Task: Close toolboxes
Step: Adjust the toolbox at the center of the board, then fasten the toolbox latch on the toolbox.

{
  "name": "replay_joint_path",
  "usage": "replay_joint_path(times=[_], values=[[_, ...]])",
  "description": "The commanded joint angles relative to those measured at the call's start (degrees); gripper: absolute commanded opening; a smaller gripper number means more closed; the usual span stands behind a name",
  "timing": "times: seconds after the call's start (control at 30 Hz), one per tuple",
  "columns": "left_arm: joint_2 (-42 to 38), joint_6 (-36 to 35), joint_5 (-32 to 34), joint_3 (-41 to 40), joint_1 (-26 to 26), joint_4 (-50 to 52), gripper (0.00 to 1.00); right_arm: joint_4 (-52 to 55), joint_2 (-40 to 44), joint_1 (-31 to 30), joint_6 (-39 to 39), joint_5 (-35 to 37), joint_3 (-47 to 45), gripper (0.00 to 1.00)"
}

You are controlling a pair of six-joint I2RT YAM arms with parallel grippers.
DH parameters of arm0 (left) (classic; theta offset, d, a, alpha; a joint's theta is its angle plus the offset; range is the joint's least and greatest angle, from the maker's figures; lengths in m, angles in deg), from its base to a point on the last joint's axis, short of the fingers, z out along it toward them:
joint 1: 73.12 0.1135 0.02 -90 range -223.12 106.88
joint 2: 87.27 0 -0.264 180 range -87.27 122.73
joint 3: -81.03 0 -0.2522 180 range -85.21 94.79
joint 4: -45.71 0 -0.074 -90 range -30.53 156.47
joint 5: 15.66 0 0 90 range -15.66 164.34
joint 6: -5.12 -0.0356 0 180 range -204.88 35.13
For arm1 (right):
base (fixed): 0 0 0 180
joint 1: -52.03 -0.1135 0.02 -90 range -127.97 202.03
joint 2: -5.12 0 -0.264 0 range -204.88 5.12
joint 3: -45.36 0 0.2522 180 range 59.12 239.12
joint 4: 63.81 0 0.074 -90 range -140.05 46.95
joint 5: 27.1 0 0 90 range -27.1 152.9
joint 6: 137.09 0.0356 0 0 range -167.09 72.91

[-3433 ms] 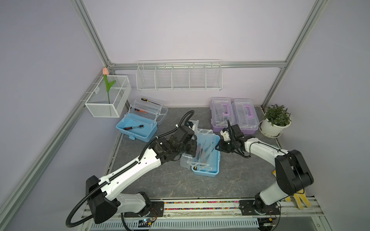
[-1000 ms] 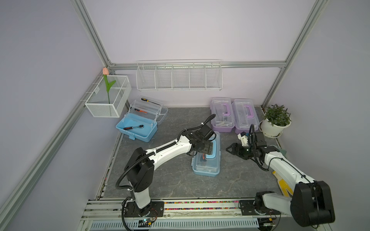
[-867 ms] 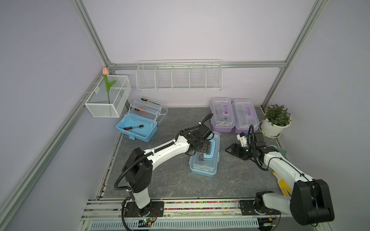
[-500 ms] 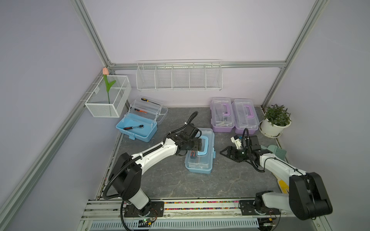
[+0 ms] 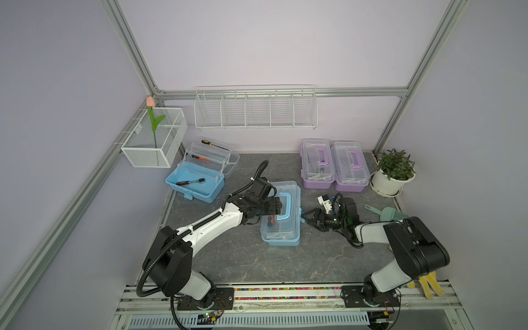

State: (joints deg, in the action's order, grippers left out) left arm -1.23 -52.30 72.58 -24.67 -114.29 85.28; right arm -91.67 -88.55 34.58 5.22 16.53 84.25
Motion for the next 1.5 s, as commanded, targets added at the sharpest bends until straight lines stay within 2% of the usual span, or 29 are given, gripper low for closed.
replay_joint_path(times=[0.0,0.23,0.47,0.57,0.77,0.83,1.17,1.3,1.47], values=[[1.88,0.12,1.47,-3.01,0.47,11.37,0.66,-16.80,-3.91,-1.04,9.25,-1.84,-0.69,0.89],[1.85,0.25,1.65,-2.26,0.47,11.79,0.66,-33.68,-10.53,-1.49,19.45,-3.68,-1.39,0.88],[2.14,0.04,1.92,-1.48,0.48,12.37,0.65,-36.71,-10.18,-1.45,22.01,-3.74,-2.35,0.84],[1.93,-0.14,2.52,-1.02,0.47,13.02,0.65,-30.38,-7.37,-1.35,18.30,-3.32,-2.44,0.82],[1.44,-0.32,3.17,-0.25,0.43,13.86,0.64,-3.72,3.72,-2.23,4.02,0.48,-0.08,0.82],[1.32,-0.16,3.17,-0.16,0.22,13.68,0.64,2.10,5.37,-3.42,1.15,1.47,1.44,0.82],[1.87,0.55,2.98,0.44,-1.52,12.70,0.65,-2.69,4.92,-5.30,4.71,1.45,1.67,0.81],[2.98,0.64,3.06,1.20,-2.20,12.44,0.65,1.29,6.97,-5.32,2.82,2.22,2.47,0.81],[4.16,0.42,3.92,2.20,-3.28,13.20,0.66,11.76,10.98,-5.25,-2.95,4.34,4.19,0.81]])
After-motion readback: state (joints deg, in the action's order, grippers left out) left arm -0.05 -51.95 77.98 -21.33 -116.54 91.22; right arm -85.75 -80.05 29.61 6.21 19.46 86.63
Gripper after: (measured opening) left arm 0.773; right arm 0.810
